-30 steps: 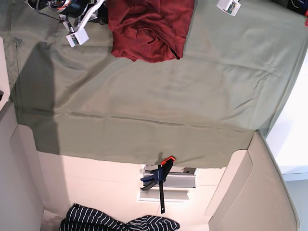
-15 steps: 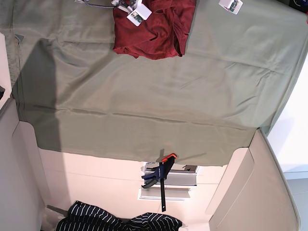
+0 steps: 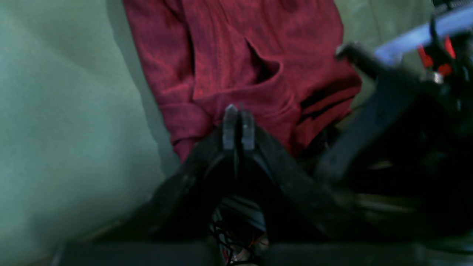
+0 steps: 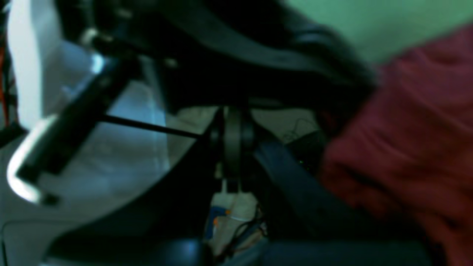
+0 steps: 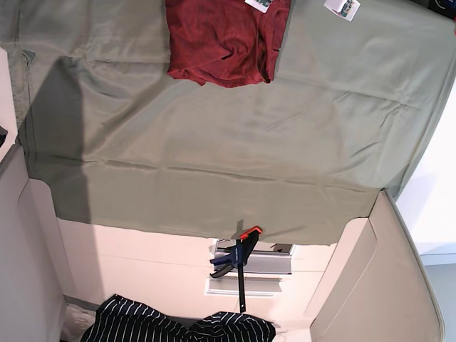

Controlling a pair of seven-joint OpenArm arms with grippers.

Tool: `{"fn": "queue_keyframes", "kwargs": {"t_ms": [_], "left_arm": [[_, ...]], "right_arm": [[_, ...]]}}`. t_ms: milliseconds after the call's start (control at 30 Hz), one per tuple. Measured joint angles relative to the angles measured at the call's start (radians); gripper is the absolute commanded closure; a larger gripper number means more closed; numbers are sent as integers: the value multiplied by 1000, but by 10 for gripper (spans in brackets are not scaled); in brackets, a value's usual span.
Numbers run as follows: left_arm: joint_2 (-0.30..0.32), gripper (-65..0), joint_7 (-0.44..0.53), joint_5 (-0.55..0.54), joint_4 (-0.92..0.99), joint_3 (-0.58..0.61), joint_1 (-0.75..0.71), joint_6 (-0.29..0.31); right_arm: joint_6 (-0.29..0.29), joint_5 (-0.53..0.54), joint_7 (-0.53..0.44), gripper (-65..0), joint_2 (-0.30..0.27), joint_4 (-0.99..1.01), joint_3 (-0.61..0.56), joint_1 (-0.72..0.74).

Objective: Fold the T-shirt properly
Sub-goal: 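Press the folded bundle with the right gripper and grasp its edge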

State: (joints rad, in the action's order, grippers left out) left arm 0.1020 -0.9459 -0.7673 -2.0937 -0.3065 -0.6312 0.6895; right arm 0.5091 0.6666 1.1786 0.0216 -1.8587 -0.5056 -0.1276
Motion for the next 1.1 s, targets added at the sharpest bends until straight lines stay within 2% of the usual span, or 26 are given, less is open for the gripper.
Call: {"fn": "queue_keyframes", "kwargs": {"t_ms": [133, 267, 400, 467, 567, 633, 667, 833, 867, 933, 967, 1033, 1100], "left_arm": [[0, 0, 6, 11, 0, -2, 1, 0], [1, 0, 11, 51, 0, -2, 3, 0], [-1, 0, -1, 59, 0, 1, -1, -1], [-2, 0, 3, 66, 0, 1, 1, -1], [-5, 0, 5, 164, 0, 0, -1, -6], [-5, 0, 24, 202, 0, 1, 0, -42], [-5, 0, 27, 208, 0, 0, 0, -57], [-5, 0, 27, 211, 0, 1, -1, -57], [-5, 0, 27, 210, 0, 1, -1, -57], [-5, 0, 25, 210, 0, 0, -1, -56], [-5, 0, 19, 210, 0, 0, -3, -56], [-5, 0, 19, 208, 0, 0, -7, -56], [-5, -51, 19, 199, 0, 1, -16, -56]], "right_arm": [[0, -25, 13, 0, 24, 0, -4, 0], [0, -187, -28, 0, 32, 0, 2, 28], [-60, -301, -80, 0, 42, 0, 59, 98], [-88, -343, -101, 0, 40, 0, 101, 121], [-119, -414, -103, 0, 40, 0, 178, 137], [-135, -452, -107, 0, 40, 0, 237, 155], [-140, -470, -112, 0, 42, 0, 272, 168], [-145, -511, -116, 0, 37, 0, 452, 226], [-146, -515, -118, -40, 34, 2, 484, 236], [-150, -523, -137, -237, 34, 28, 540, 256], [-151, -525, -147, -294, 34, 51, 560, 265], [-151, -519, -162, -312, 34, 119, 591, 285], [-151, -477, -156, -312, 23, 198, 608, 303]]}}
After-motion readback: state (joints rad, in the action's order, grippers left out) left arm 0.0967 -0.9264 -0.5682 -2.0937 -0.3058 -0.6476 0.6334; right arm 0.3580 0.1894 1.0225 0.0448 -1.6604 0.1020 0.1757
